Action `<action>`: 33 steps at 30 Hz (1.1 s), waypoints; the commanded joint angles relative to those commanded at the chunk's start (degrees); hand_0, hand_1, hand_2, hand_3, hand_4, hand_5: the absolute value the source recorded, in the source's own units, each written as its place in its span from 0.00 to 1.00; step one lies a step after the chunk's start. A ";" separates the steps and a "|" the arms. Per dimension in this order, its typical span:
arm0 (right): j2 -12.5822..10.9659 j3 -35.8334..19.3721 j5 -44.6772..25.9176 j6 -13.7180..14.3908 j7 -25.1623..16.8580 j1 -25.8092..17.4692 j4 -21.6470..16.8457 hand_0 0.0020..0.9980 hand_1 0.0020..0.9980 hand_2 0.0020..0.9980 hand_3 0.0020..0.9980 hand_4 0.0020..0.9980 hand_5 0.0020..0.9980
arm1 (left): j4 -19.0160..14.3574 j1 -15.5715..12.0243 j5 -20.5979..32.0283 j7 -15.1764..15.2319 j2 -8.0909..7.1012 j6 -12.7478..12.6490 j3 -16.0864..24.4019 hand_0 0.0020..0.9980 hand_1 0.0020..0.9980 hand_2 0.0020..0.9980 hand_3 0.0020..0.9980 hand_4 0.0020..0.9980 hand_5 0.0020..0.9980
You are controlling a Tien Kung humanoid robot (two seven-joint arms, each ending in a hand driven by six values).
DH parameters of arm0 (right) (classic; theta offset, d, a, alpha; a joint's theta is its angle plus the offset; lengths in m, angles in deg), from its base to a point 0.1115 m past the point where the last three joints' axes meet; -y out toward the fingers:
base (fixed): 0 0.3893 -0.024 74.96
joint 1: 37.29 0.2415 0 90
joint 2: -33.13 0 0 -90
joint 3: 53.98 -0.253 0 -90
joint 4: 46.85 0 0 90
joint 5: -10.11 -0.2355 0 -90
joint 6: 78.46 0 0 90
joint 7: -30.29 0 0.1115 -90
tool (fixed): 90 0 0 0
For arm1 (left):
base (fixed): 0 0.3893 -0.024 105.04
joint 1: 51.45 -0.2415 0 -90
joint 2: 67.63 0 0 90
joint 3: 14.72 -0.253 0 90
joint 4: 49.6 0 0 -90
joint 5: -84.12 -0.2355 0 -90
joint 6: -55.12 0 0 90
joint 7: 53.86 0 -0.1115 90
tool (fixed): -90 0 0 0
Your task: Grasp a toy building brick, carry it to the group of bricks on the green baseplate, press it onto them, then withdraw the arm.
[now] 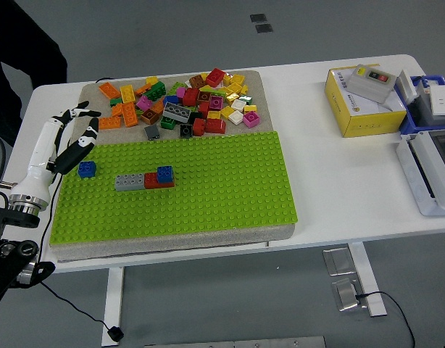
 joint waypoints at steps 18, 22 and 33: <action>-0.11 0.58 -0.02 0.24 -0.62 -0.10 -0.03 0.67 0.65 0.71 0.70 0.42 1.00 | -1.33 -4.12 17.08 9.56 -1.92 7.19 19.16 0.96 0.86 0.81 0.61 0.55 0.58; -0.11 0.52 0.32 0.13 -0.55 -0.06 -0.01 0.67 0.65 0.71 0.70 0.42 1.00 | -1.37 -4.22 21.29 10.90 -1.54 7.85 19.92 0.93 0.85 0.81 0.60 0.56 0.57; -0.18 0.65 0.82 -0.17 -0.31 0.47 -0.14 0.67 0.65 0.71 0.71 0.42 1.00 | -1.21 -3.90 36.69 8.42 -1.39 12.83 22.70 0.83 0.77 0.75 0.64 0.58 0.56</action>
